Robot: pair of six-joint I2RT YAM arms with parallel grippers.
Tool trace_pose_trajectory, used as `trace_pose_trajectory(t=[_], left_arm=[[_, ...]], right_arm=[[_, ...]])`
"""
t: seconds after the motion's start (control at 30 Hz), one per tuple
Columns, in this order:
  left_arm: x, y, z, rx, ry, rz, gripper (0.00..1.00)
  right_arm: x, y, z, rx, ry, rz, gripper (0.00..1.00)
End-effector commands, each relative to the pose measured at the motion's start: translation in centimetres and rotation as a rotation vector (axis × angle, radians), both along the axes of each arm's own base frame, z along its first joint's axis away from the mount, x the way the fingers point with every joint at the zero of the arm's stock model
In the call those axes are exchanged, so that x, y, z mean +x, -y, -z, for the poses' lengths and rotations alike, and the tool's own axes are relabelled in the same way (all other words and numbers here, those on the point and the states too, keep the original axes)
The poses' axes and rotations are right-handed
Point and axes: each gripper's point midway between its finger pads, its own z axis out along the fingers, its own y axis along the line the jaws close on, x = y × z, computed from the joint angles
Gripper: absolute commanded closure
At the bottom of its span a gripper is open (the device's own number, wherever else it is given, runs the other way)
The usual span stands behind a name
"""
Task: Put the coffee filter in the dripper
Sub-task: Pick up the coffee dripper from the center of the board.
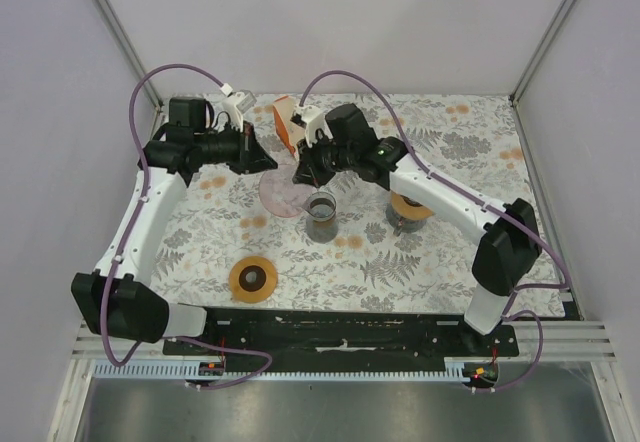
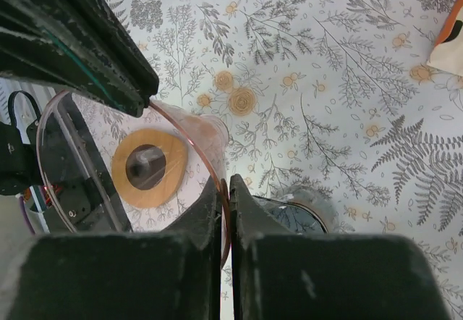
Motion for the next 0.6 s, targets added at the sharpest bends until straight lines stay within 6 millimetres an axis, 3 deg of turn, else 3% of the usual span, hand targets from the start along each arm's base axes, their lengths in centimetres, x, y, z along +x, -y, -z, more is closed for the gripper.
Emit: trace_pose_trajectory(t=[0.0,0.03,0.1,0.13,0.23,0.37,0.57], left_arm=[[1.1,0.5,-2.5,-0.039,0.064,-0.028,0.85],[1.4,0.3,-2.5,-0.032,0.06,-0.049,0.62],[1.9,-0.3,-2.8,-0.009,0.072,-0.091,0.28],[2.3,-0.6,-3.0,0.006,0.081,-0.119,0.19],[3.8,-2.6,-3.1,0.088,0.11,-0.236,0.14],[5.0,-5.0,-1.3,0.196,0.108,-0.355,0.12],[5.3,-6.2,1.8,0.257,0.073,-0.401,0.12]], right_arm=[[-0.5,-0.5,-3.5,0.068,0.035,-0.014,1.0],[-0.3,0.1,-3.2,0.048,0.02,0.009,1.0],[0.0,1.4,-3.1,0.015,-0.006,0.043,1.0],[-0.1,2.1,-3.2,0.0,-0.016,0.057,1.0],[-0.1,4.5,-3.3,-0.056,-0.019,0.109,1.0],[0.0,7.0,-3.4,-0.113,-0.018,0.164,1.0],[1.8,8.7,-2.7,-0.143,-0.007,0.227,1.0]])
